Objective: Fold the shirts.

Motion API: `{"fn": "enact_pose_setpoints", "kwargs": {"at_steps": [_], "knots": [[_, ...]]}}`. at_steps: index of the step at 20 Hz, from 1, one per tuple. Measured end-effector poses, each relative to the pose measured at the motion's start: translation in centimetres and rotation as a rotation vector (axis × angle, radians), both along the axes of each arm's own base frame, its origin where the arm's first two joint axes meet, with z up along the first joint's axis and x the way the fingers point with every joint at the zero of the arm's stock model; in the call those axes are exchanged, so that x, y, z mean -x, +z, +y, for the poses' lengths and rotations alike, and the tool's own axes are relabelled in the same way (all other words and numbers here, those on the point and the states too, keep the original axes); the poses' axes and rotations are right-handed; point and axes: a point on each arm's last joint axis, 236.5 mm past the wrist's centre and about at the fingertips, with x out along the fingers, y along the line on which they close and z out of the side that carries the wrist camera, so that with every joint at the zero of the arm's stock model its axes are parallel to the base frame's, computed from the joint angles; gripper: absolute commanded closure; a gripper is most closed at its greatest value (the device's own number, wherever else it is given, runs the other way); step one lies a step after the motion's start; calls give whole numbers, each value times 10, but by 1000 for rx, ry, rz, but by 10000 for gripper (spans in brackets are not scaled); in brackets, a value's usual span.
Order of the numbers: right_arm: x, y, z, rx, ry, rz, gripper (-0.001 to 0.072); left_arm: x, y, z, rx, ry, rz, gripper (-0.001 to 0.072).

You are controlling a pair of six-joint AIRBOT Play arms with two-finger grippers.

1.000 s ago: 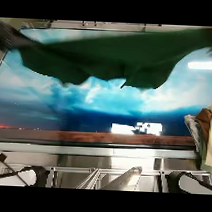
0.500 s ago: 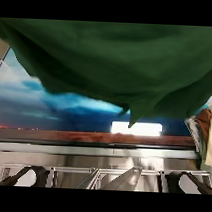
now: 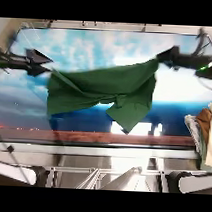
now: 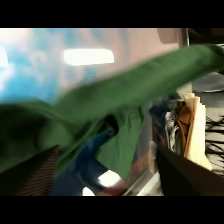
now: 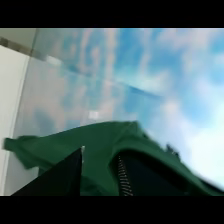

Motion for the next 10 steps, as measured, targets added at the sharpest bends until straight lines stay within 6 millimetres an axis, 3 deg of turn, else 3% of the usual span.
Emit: {"fn": "enact_pose_setpoints", "kwargs": {"at_steps": [2, 4, 7, 10], "knots": [[-10, -46, -7, -82, -22, 88, 448, -11, -54, 3, 68, -14, 143, 1], [-10, -62, -22, -147, -28, 120, 448, -11, -82, 9, 124, -38, 249, 2], [6, -56, -54, -198, -7, 134, 449, -7, -81, 22, 159, -71, 290, 2], [48, -70, -84, -103, 40, 256, 424, 1, -53, 37, 115, -85, 258, 3]]}}
